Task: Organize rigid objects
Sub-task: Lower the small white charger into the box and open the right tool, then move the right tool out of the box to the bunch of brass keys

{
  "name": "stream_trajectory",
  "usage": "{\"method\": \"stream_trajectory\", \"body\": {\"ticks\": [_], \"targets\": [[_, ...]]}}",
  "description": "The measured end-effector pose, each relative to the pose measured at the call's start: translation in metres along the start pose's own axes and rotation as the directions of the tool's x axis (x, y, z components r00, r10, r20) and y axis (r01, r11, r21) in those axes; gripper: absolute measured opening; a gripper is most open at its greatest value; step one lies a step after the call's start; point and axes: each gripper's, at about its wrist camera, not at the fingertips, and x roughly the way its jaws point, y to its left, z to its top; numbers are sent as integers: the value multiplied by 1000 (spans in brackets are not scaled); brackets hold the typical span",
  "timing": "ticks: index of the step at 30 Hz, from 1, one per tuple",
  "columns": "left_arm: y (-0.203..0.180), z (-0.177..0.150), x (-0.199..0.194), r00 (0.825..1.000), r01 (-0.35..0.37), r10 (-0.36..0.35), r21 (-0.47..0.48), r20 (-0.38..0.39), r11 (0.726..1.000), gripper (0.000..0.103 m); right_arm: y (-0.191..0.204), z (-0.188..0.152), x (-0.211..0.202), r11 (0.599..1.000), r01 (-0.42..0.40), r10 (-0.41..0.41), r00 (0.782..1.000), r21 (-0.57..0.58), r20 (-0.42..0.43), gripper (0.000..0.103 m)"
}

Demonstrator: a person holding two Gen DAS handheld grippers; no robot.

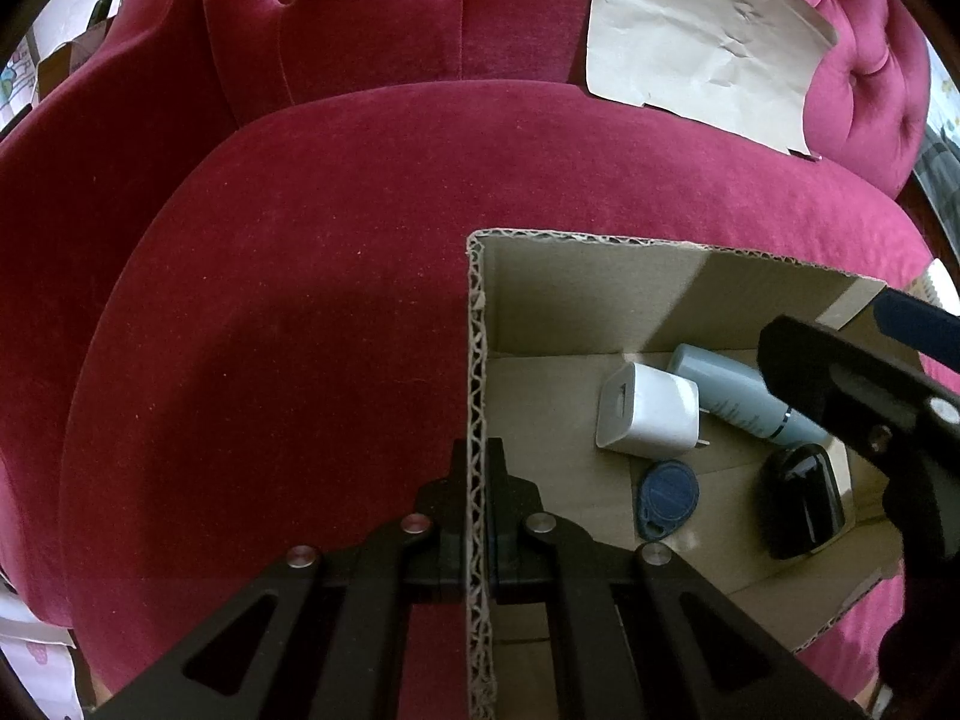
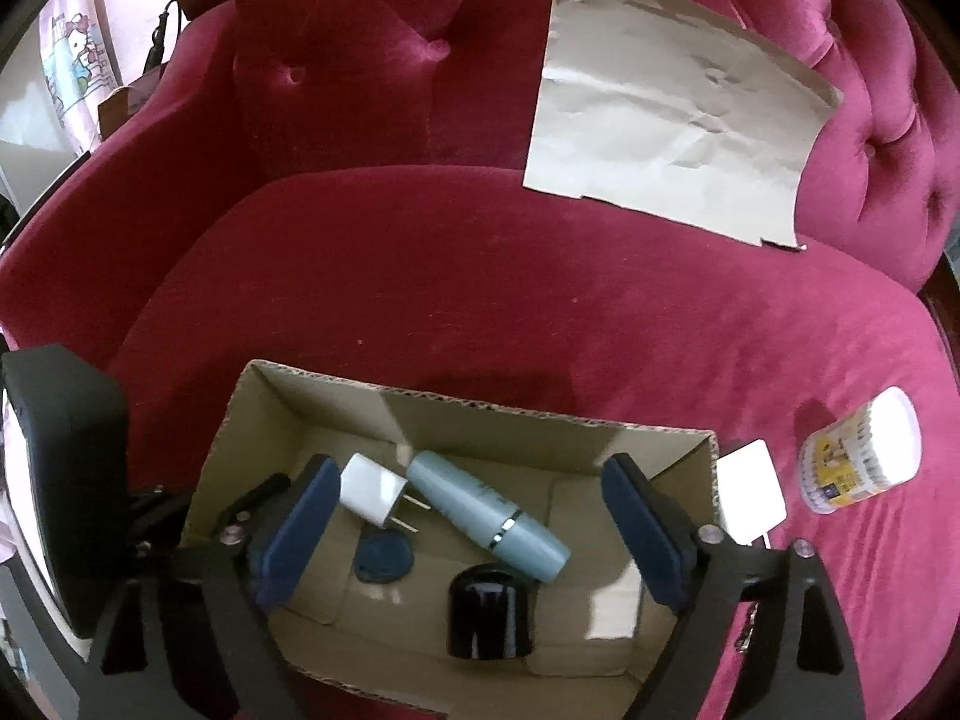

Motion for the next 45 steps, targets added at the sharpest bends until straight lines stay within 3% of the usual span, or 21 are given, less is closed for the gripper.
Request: {"method": "stream_trajectory", "body": {"ticks": [5, 16, 45], "targets": [[0, 0, 0, 1000, -2, 2, 2, 0, 1000, 3, -7, 0, -3, 1000, 12, -12, 1000, 9, 9, 103], [-1, 0, 0, 1000, -4, 4, -1, 1, 1000, 3, -27, -2, -20, 1000, 10, -10, 1000, 28, 26, 103], [0, -1, 1, 1000, -7, 7, -1, 2, 1000, 3, -131, -25, -50, 988, 91, -92, 996, 128, 2, 103]]}}
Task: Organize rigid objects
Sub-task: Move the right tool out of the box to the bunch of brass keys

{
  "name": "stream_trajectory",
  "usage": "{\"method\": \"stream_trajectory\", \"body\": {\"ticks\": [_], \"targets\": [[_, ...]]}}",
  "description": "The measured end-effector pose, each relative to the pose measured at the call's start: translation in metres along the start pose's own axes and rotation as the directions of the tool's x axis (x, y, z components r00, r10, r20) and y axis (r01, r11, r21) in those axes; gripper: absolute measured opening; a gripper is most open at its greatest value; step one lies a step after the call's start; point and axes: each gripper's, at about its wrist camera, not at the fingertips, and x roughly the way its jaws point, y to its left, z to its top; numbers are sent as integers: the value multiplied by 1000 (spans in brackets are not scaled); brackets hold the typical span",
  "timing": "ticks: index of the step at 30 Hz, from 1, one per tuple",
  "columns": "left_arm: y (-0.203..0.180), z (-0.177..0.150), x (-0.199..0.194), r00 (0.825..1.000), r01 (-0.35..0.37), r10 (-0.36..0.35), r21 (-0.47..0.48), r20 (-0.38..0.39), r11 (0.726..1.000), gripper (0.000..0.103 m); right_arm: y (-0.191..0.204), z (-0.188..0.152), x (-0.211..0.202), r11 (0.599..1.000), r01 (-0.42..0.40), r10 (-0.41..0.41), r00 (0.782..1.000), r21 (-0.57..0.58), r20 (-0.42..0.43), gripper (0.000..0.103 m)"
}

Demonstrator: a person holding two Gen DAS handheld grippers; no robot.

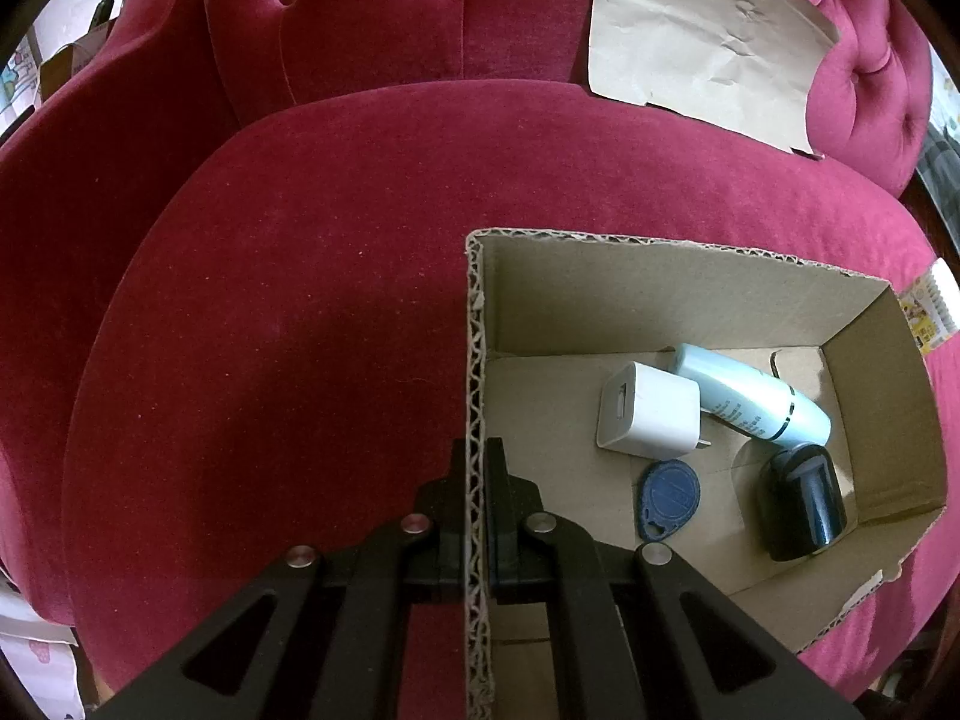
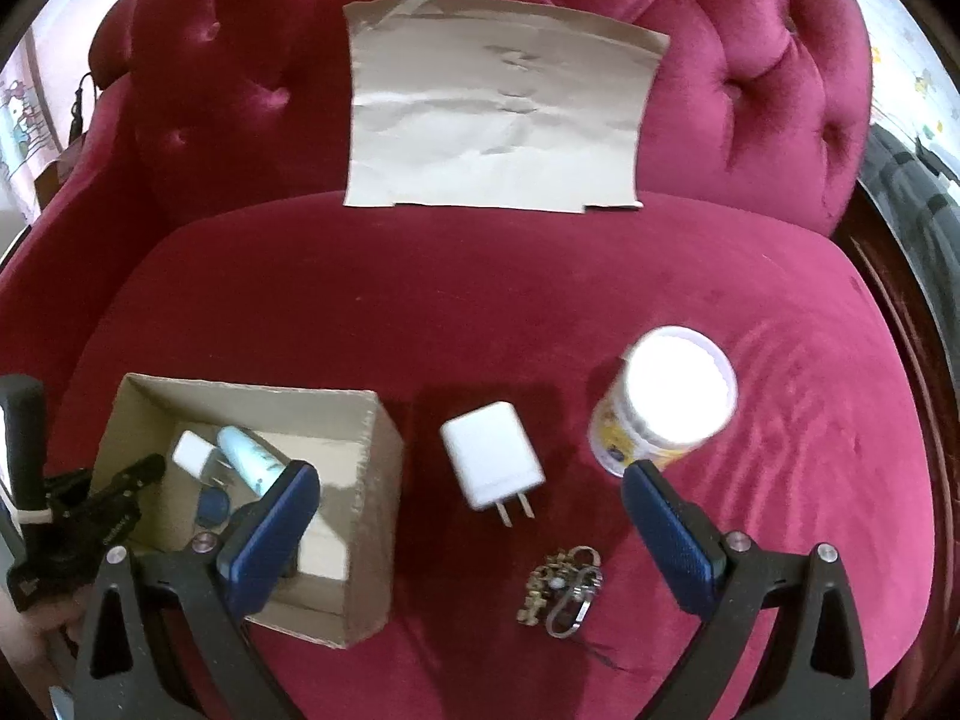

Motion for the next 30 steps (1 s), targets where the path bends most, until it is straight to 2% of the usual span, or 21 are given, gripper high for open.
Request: {"method": "stream_trajectory", "body": {"ticks": [7, 16, 20, 26, 30], "targets": [[0, 0, 0, 1000, -3, 3, 0, -2, 1000, 3, -22, -10, 0, 999, 30, -30, 999, 34, -15, 103], [0, 1, 0, 1000, -4, 4, -1, -3, 1000, 3, -38, -25, 11, 998, 38, -33, 997, 59, -74, 103], [0, 1, 1, 1000, -4, 4, 0, -3, 1000, 3, -41, -37, 23, 997, 59, -55, 993, 41, -103, 103], [1, 1, 1, 1000, -4, 4, 0, -2, 1000, 3, -52, -52, 45, 995, 54, -39, 985, 87, -170, 103], [0, 1, 0, 1000, -4, 4, 0, -3, 1000, 3, -53, -57, 56, 995, 70, -55, 982, 77, -182, 103]]}}
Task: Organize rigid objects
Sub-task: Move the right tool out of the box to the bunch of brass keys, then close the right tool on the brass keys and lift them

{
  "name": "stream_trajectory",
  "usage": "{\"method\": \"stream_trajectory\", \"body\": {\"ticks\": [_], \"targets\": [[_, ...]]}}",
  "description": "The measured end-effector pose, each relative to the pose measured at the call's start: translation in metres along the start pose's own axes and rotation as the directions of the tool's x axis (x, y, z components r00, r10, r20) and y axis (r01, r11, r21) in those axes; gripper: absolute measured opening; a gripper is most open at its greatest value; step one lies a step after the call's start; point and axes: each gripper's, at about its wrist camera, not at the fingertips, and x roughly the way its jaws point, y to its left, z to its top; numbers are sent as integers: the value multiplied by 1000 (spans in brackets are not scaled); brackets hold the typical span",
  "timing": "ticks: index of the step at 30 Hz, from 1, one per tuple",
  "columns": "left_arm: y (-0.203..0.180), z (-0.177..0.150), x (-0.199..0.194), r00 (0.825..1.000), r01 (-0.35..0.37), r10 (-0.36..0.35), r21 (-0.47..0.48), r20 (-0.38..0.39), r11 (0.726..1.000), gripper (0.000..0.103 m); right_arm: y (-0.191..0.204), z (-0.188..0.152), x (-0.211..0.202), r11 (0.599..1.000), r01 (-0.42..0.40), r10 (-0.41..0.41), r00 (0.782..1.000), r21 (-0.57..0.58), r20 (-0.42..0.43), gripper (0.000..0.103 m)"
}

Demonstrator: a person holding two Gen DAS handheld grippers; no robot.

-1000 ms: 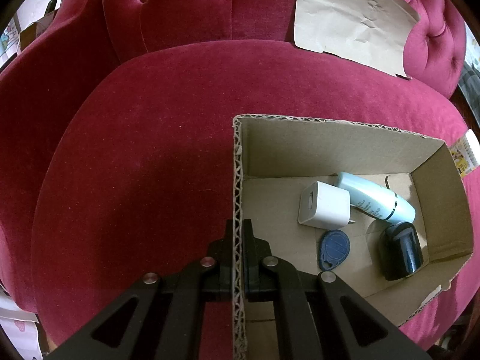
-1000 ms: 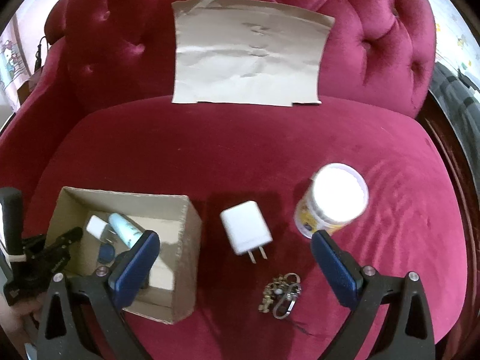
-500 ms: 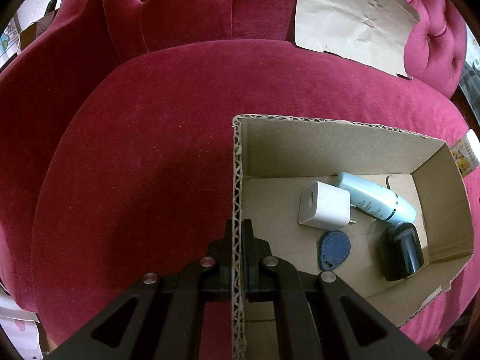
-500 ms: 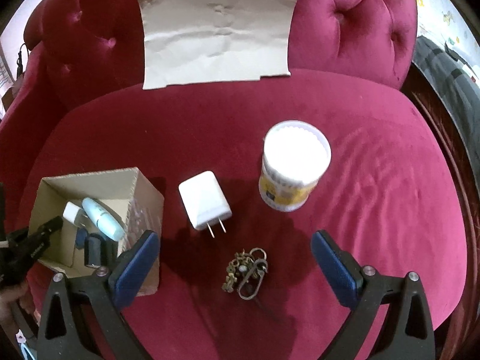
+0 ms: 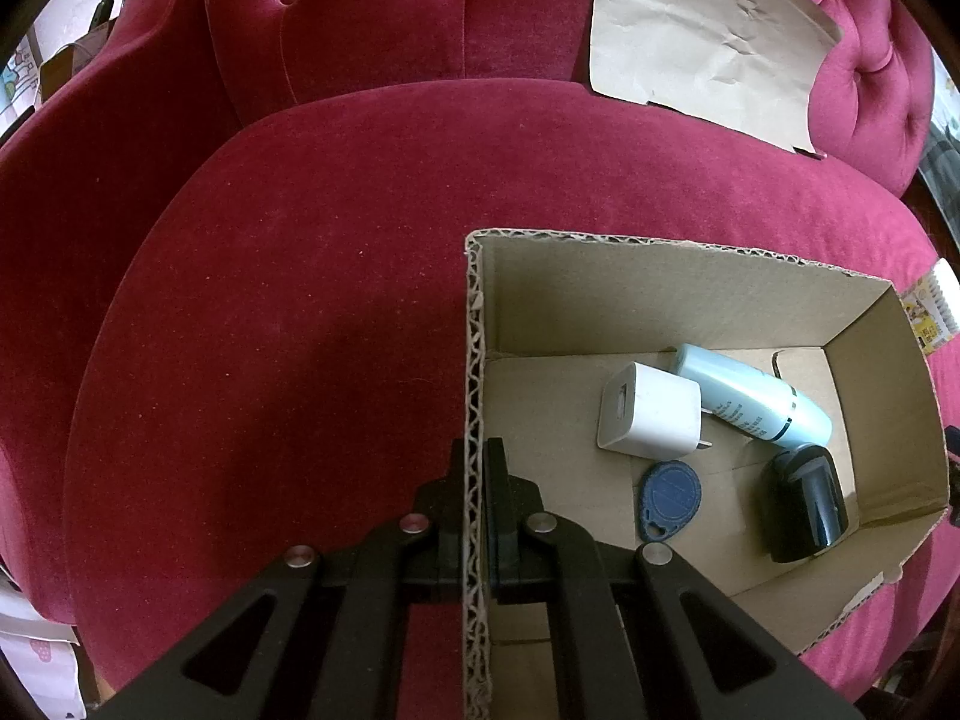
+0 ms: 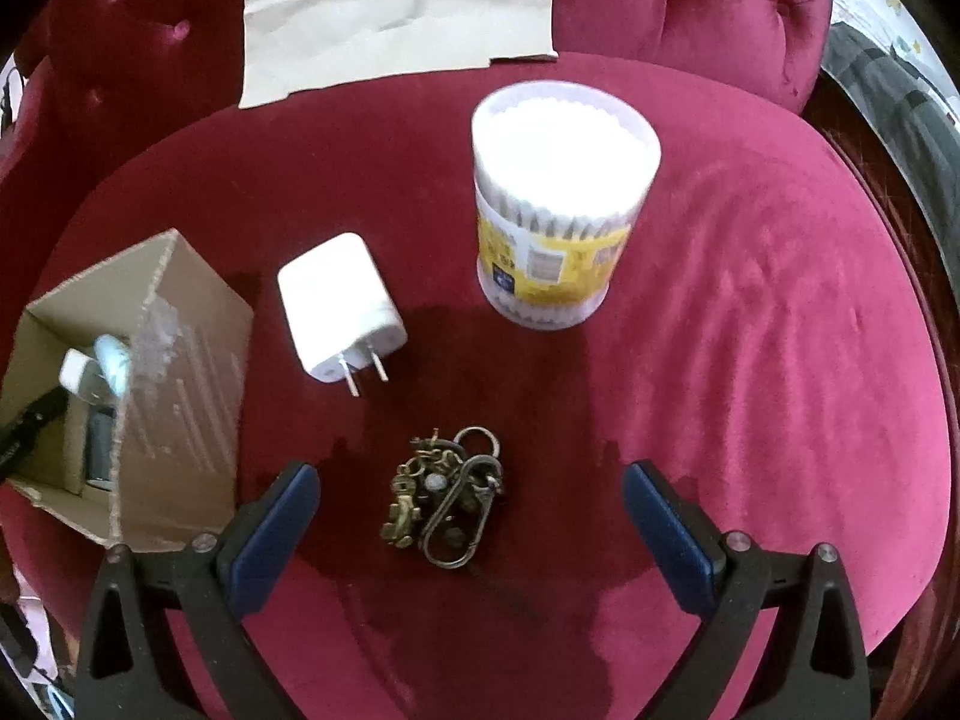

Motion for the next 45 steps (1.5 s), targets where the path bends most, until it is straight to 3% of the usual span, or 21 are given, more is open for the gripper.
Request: {"method": "stream_trajectory", "body": {"ticks": [6, 15, 24, 27, 29, 30, 31, 37, 45], "targets": [[0, 0, 0, 1000, 0, 0, 0, 0, 1000, 3, 5, -5, 23, 1000, 23, -23, 999, -11, -39, 103], [1, 0, 0, 1000, 0, 0, 0, 0, 1000, 3, 17, -15, 29, 999, 31, -32, 999, -37, -21, 103], [0, 0, 0, 1000, -1, 1, 1, 0, 1000, 3, 9, -2, 33, 999, 29, -31, 999, -45, -38, 101], [0, 0, 0, 1000, 0, 0, 1, 0, 1000, 3, 7, -3, 28, 998, 37, -38, 999, -43, -25, 84], [1, 0, 0, 1000, -1, 1, 0, 0, 1000, 3, 7, -3, 22, 998, 33, -34, 999, -44, -13, 53], [0, 0, 0, 1000, -2, 2, 0, 0, 1000, 3, 8, -2, 20, 998, 33, -33, 999, -44, -7, 42], [0, 0, 1, 1000, -2, 2, -1, 0, 1000, 4, 8, -2, 19, 998, 39, -39, 999, -44, -4, 38], [1, -1, 1, 1000, -4, 4, -2, 1, 1000, 4, 2, 2, 15, 999, 28, -28, 1000, -23, 3, 28], [1, -1, 1, 1000, -5, 5, -1, 1, 1000, 4, -4, 7, 3, 999, 33, -33, 999, -25, 8, 25]]}}
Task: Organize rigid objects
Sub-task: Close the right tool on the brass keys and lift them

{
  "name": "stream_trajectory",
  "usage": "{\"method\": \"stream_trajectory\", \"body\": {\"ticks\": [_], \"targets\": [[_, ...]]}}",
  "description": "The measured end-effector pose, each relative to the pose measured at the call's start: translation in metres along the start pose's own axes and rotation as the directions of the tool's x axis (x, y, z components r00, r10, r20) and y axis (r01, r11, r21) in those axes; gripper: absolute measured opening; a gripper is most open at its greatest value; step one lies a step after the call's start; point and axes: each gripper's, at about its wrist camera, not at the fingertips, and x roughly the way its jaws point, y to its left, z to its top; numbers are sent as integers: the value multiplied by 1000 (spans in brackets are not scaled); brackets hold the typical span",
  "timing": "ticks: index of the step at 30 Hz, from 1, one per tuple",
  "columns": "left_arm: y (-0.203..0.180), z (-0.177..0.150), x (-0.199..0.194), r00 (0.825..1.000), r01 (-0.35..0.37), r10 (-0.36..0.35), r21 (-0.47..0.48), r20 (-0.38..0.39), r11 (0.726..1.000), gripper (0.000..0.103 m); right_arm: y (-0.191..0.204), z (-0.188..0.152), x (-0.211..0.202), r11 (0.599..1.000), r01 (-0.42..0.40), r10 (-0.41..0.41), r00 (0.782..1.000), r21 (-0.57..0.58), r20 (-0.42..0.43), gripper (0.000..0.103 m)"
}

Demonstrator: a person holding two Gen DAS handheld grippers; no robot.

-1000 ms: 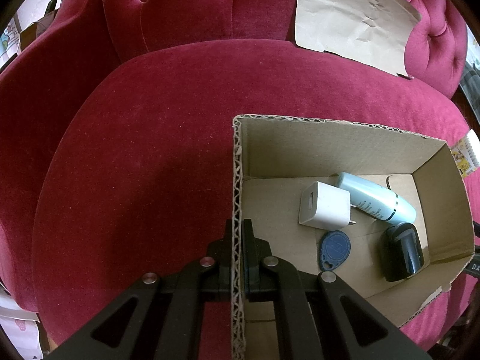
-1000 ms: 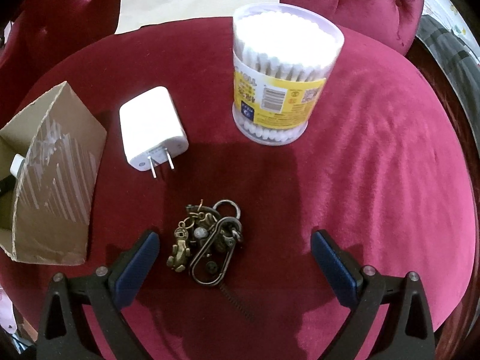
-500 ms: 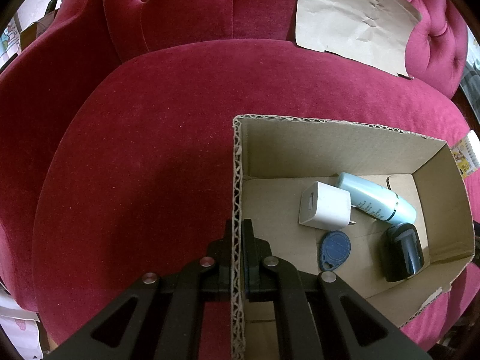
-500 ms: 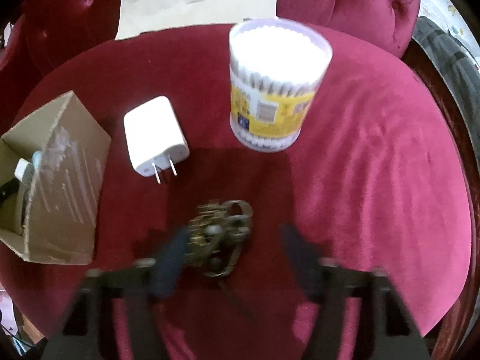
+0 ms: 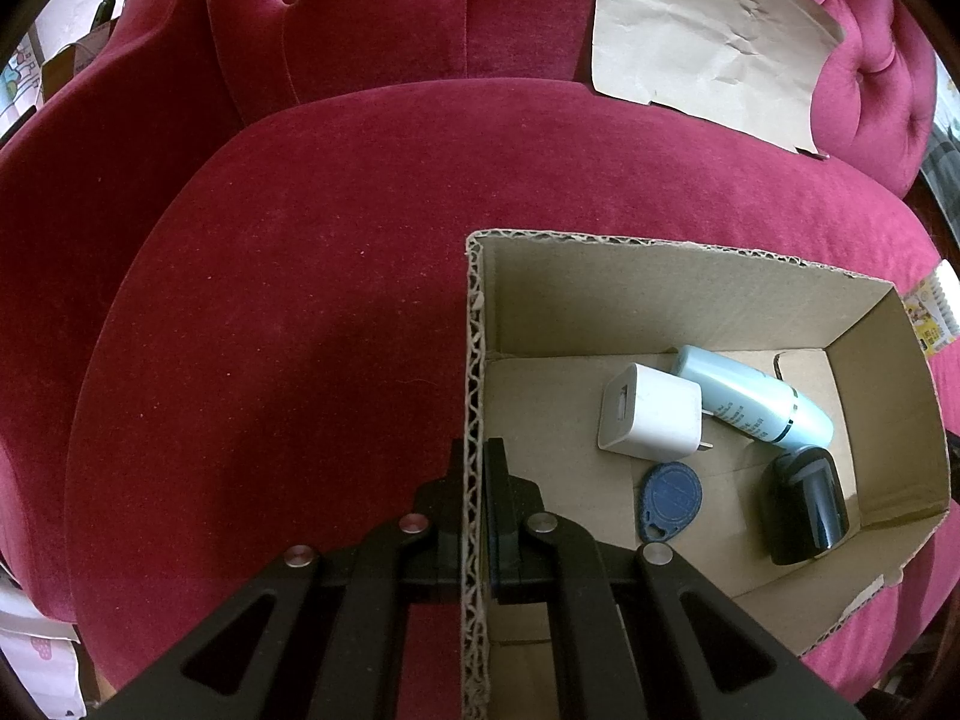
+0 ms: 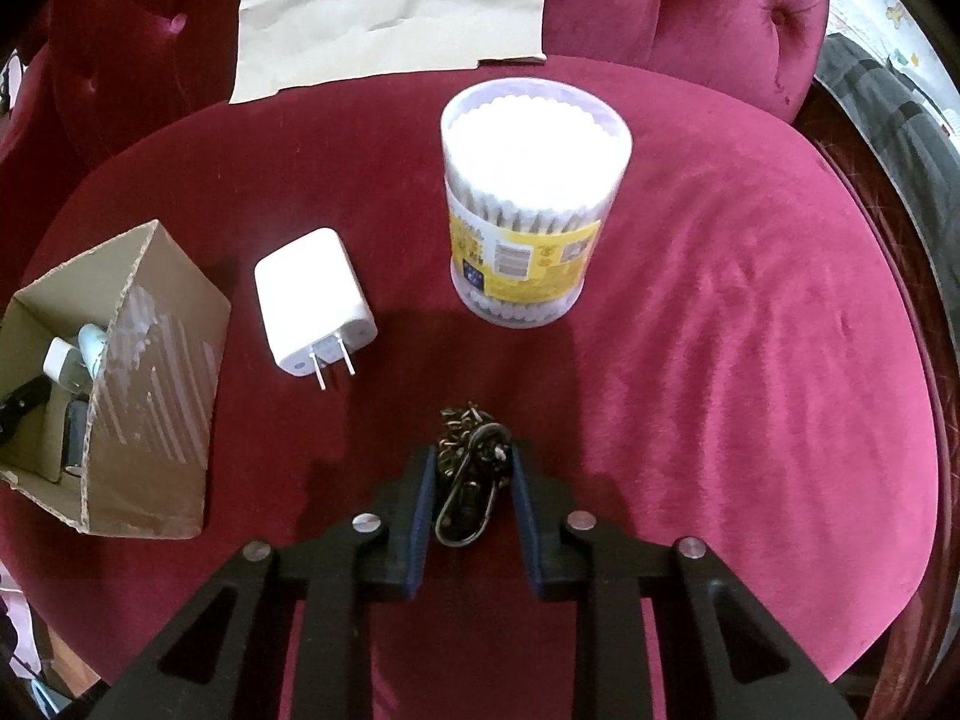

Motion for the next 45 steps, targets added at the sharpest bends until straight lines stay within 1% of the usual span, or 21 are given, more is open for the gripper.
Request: {"method": "stream_trajectory", "body": {"ticks": [9, 18, 25, 45], "targets": [[-1, 1, 0, 1000, 0, 0, 1, -1, 1000, 4, 1, 2, -24, 1000, -10, 10, 1000, -4, 18, 25], [0, 1, 0, 1000, 0, 0, 1, 0, 1000, 4, 0, 6, -52, 1000, -28, 29, 998, -8, 63, 25], [0, 1, 0, 1000, -1, 1, 1, 0, 1000, 4, 4, 4, -64, 999, -35, 36, 995, -18, 88, 25], [0, 1, 0, 1000, -1, 1, 2, 0, 1000, 4, 50, 25, -94, 995, -75, 85, 984, -71, 153, 25]]}}
